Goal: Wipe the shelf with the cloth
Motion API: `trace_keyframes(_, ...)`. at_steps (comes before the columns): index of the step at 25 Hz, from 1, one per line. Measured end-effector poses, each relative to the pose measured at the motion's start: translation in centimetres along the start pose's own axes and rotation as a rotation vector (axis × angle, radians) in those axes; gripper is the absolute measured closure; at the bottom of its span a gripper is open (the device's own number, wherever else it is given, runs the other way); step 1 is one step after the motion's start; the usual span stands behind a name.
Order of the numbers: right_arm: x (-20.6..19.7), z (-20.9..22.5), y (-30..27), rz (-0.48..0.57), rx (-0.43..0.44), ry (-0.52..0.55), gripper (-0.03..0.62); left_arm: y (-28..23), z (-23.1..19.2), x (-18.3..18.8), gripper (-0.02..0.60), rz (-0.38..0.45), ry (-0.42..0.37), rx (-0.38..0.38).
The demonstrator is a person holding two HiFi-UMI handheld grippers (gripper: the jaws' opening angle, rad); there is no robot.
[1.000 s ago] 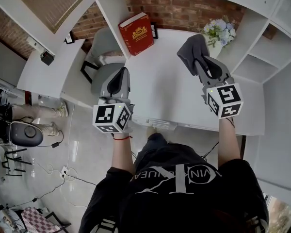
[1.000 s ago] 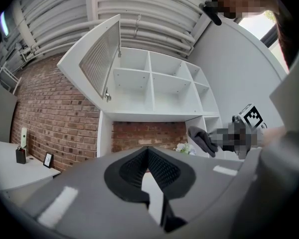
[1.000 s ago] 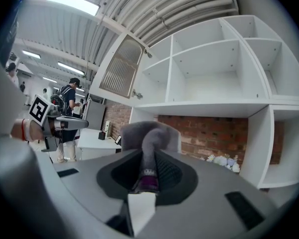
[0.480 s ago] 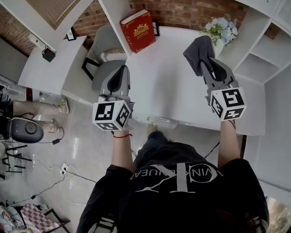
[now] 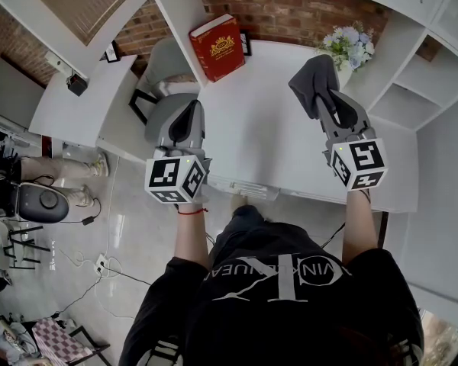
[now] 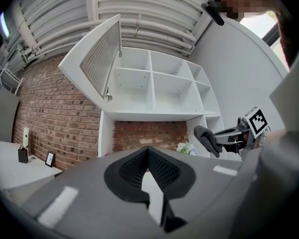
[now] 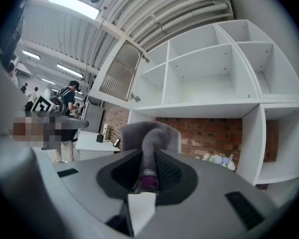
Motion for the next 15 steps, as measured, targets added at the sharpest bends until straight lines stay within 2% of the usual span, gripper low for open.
trace_keyframes(15,-1.00,-0.54,0.81,-0.007,0.017,-0.013,0.522,0.50,0.12,-0.20,0.571,-0.008,0.001,0.005)
Point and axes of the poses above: the fingertips, and each gripper's own axes: y backward along the fingers, z to its right, x out of its top, the point moved 3 cm from there along y, backward along the fingers, and after that the axes turned 6 degrees about -y, right-handed, at the moved point
